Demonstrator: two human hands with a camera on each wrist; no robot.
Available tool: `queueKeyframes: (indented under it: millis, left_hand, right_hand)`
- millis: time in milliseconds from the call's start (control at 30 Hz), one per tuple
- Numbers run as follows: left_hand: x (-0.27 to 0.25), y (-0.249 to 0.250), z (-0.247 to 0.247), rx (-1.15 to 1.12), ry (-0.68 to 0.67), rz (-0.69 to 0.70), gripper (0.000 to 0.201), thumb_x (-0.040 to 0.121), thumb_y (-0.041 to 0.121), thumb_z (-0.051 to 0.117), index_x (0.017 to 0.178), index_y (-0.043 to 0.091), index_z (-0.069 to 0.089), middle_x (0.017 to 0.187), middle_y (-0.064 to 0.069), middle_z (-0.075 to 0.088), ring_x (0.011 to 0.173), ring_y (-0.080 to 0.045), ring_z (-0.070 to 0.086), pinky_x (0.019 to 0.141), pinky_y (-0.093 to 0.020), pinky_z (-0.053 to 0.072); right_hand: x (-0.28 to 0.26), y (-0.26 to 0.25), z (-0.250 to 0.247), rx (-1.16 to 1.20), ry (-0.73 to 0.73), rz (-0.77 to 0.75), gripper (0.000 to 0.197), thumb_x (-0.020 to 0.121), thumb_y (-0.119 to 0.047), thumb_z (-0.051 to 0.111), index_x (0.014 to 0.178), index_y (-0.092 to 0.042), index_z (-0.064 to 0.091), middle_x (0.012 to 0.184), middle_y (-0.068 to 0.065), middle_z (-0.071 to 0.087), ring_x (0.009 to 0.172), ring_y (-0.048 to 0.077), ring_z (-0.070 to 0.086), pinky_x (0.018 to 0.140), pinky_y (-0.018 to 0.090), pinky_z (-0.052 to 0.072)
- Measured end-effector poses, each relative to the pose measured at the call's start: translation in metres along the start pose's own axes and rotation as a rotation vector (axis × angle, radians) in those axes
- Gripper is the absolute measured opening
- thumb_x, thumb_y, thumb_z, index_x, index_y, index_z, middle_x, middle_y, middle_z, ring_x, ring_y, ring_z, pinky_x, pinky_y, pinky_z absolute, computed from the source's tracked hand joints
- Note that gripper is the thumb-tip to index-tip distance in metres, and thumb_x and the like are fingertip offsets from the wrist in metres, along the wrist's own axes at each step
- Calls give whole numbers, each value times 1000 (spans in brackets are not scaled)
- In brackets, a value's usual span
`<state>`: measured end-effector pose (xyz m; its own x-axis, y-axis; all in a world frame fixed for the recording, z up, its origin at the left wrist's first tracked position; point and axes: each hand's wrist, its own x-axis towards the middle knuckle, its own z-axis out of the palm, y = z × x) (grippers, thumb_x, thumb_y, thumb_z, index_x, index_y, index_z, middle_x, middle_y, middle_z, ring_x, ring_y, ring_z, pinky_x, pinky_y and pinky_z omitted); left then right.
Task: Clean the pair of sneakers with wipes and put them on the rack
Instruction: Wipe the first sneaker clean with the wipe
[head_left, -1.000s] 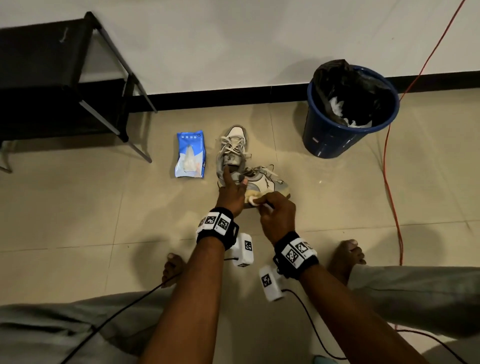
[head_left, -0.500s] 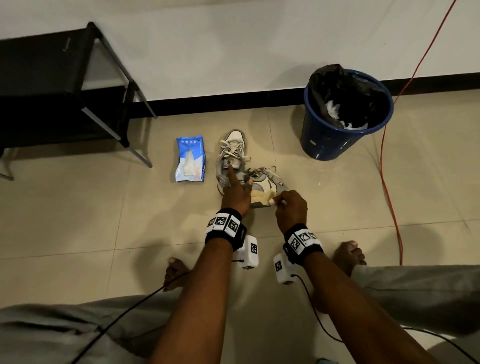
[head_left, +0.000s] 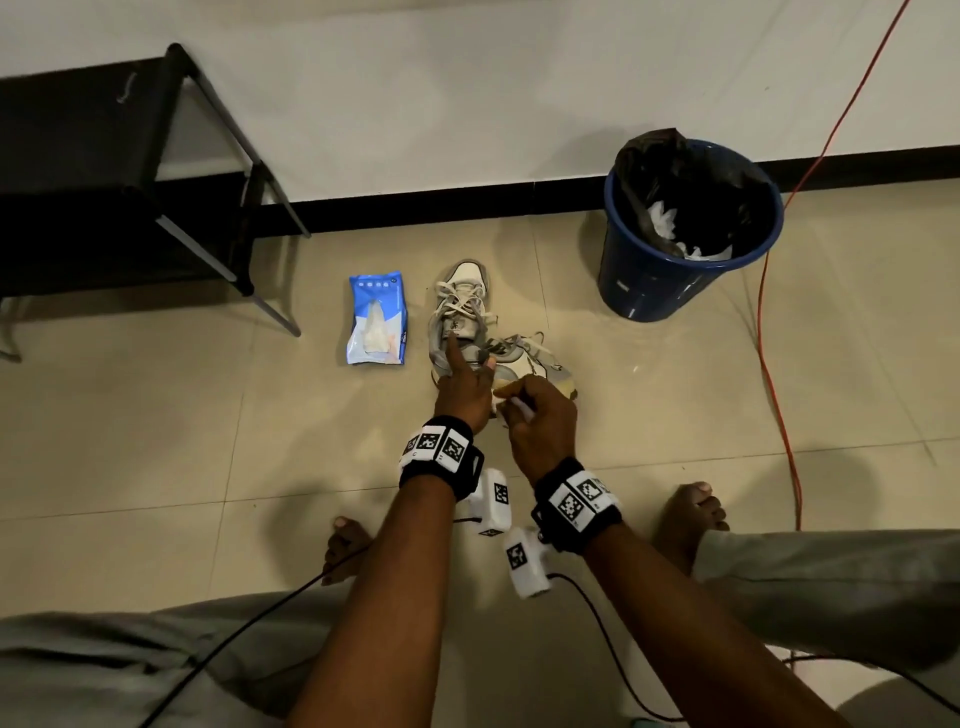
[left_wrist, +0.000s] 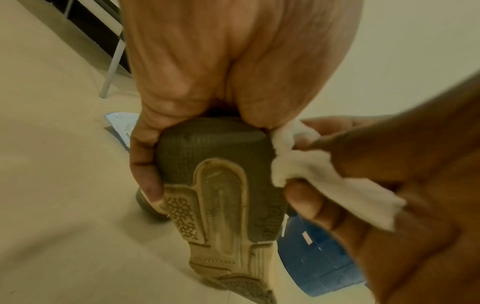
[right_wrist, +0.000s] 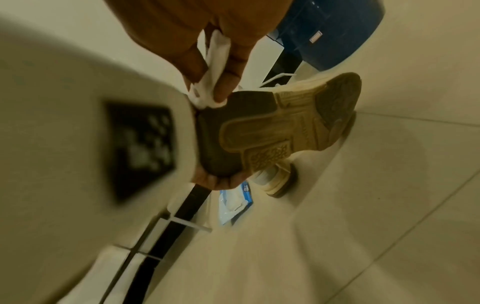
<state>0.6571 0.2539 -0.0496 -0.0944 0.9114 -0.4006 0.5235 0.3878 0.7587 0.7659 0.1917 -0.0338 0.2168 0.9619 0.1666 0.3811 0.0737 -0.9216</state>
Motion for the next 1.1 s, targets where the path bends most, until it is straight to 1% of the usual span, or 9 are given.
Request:
queueKeyframes:
  millis: [67, 167, 267, 433, 533, 700, 900, 1000, 1100]
  left_hand:
    - [-4, 3, -5, -24, -9, -20, 76, 97, 51, 45, 153, 43, -6, 131, -23, 55, 108, -46, 58, 67, -40, 58]
    - [-4, 1, -11, -29, -3, -17, 70, 102, 43, 45, 155, 33, 2, 142, -19, 52, 119, -43, 55, 96, -44, 49]
    - [-5, 3, -8, -64, -15, -3, 68, 99, 46, 48, 154, 31, 10, 142, -16, 51, 122, -40, 54, 100, -38, 43]
    - [-6, -10, -12, -60, -33, -103, 122, 47, 80, 77, 142, 27, 22, 131, -1, 61, 114, -26, 61, 99, -39, 50]
    - [-6, -20, -17, -27, -24, -119, 98, 62, 55, 87, 135, 20, 31, 126, -1, 61, 115, -25, 59, 96, -32, 47]
    - [-11, -32, -4, -137, -120, -77, 81, 65, 40, 90, 125, 20, 38, 106, 6, 57, 109, -21, 58, 93, -32, 48]
    - [-24, -49, 28, -184, -174, -149, 70, 78, 19, 83, 132, 13, 38, 114, -7, 56, 98, -17, 56, 81, -27, 44]
    - [-28, -58, 27, -115, -193, -148, 77, 71, 28, 88, 126, 15, 37, 111, -5, 55, 98, -20, 57, 81, -28, 45]
    - [-29, -55, 33, 7, -177, -113, 88, 59, 38, 94, 121, 14, 36, 106, -4, 57, 96, -21, 56, 79, -28, 44]
  right_hand:
    - [5, 5, 1, -53, 39, -29, 16, 74, 6, 66, 79, -9, 66, 79, 0, 64, 77, 14, 60, 70, 24, 48]
    - [9, 37, -9, -158, 101, 76, 18, 73, 4, 69, 79, -13, 67, 82, 4, 65, 79, 20, 61, 72, 35, 51]
    - [-3, 48, -15, -163, 113, 182, 16, 77, -1, 70, 86, -15, 70, 87, 4, 67, 84, 21, 63, 78, 33, 52]
    - [-10, 33, -7, -149, 0, 16, 16, 77, -3, 73, 90, -13, 76, 85, 0, 70, 79, 2, 57, 76, 3, 39]
    - [7, 48, -13, -71, 49, 229, 21, 74, -1, 75, 92, -11, 76, 89, 6, 73, 82, 10, 65, 80, 17, 52]
    - [49, 76, -38, -52, 182, 450, 17, 74, -16, 78, 90, -16, 78, 87, 6, 74, 81, 21, 70, 76, 35, 58]
    - [21, 54, -3, -240, -140, 184, 12, 75, -8, 77, 87, -11, 78, 86, 10, 72, 84, 19, 66, 80, 19, 45]
    - [32, 67, -9, -299, -117, 289, 15, 76, -8, 73, 90, -12, 77, 93, 9, 72, 91, 24, 67, 85, 31, 52]
    - [37, 77, -26, -459, -70, 406, 22, 81, -10, 65, 102, -9, 72, 105, 10, 69, 99, 27, 64, 84, 29, 49]
